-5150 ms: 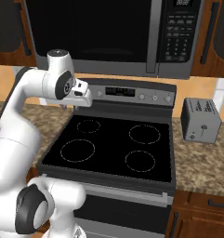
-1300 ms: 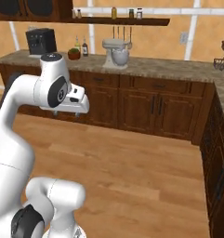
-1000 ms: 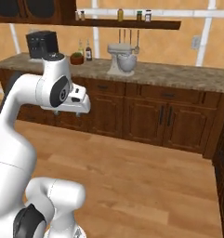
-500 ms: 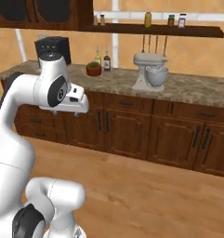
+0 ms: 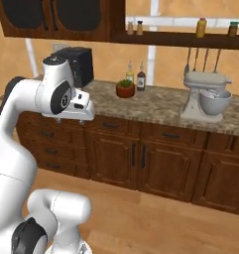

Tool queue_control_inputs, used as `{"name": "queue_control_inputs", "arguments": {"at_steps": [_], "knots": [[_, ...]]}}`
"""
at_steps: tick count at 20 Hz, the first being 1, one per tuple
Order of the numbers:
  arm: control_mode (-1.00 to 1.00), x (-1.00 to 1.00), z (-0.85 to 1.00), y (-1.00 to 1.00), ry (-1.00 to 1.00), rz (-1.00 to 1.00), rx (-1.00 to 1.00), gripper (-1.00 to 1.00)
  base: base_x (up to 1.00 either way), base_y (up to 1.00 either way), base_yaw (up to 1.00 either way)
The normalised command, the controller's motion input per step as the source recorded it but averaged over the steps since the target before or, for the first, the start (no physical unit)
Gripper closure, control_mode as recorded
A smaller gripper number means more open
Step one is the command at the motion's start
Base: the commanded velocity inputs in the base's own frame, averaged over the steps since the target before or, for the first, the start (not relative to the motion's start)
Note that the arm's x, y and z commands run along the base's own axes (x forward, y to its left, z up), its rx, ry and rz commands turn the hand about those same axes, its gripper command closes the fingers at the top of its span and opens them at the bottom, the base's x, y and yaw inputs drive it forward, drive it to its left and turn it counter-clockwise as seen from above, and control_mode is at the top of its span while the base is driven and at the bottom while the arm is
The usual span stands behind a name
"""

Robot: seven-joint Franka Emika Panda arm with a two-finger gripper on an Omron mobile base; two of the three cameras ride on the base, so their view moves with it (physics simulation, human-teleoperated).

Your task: Navigate to the coffee machine.

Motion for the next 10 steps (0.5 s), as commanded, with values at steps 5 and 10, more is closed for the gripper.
{"name": "queue_control_inputs", "arguments": {"at_steps": [5,10], "knots": [[1.00,0.00,0.00,0.00,0.00,0.00,0.00,-1.00,1.00,1.00,0.00],[1.00,0.00,0.00,0.00,0.00,0.00,0.00,-1.00,1.00,1.00,0.00]]}}
